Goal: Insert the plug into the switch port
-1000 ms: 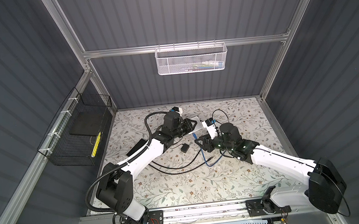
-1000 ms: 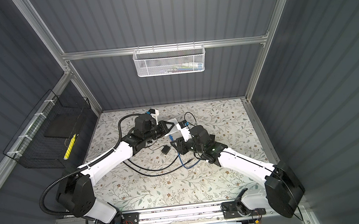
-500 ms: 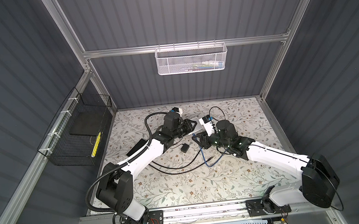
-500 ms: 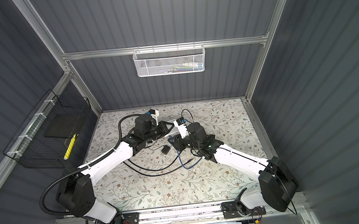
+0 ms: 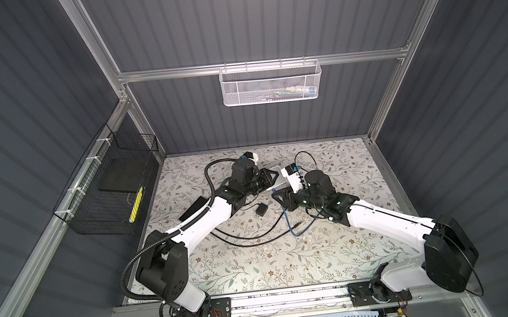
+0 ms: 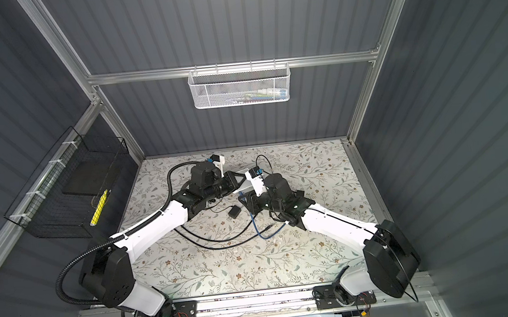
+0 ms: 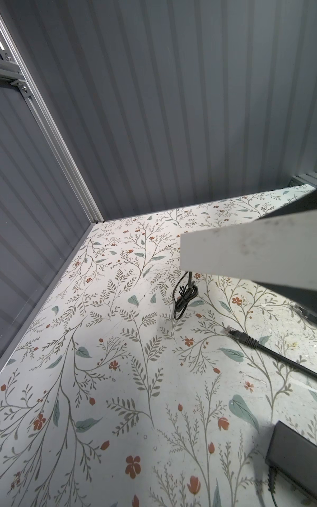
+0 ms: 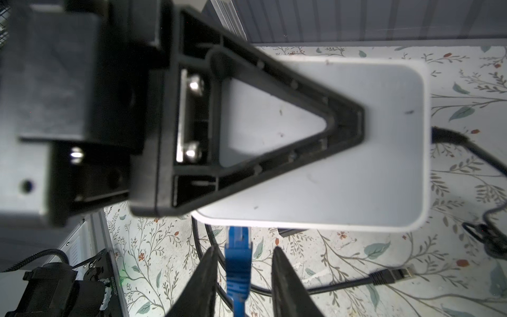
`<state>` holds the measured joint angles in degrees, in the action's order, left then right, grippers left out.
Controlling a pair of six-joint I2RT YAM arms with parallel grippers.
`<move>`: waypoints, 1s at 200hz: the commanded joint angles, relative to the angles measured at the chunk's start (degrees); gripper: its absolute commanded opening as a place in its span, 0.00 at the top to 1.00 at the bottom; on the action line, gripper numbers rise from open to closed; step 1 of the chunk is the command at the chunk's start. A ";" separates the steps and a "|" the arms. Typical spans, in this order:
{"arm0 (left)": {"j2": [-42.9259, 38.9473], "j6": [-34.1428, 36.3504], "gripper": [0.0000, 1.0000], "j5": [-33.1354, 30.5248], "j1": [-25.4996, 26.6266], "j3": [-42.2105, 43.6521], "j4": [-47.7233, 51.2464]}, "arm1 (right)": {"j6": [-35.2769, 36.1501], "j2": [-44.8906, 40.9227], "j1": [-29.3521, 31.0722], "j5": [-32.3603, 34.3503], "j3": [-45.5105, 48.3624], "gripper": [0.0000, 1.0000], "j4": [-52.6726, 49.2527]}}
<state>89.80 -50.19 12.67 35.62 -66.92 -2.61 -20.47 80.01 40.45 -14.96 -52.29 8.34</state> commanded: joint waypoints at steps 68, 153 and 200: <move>-2.00 0.23 1.00 1.11 -0.24 0.12 -1.27 | 0.34 1.07 0.27 -0.33 -2.29 0.81 -0.07; -5.37 1.95 1.00 5.78 -0.03 7.38 -5.27 | 2.90 3.61 -0.95 0.18 -10.46 1.00 -5.36; -8.76 0.28 1.00 9.16 1.85 15.05 -10.50 | 3.86 6.25 -2.36 0.98 -16.76 1.00 -4.93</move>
<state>82.83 -50.00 12.67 34.44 -55.66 -13.65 -16.84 85.06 40.77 -20.64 -63.31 -4.86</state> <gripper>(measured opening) 0.243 0.139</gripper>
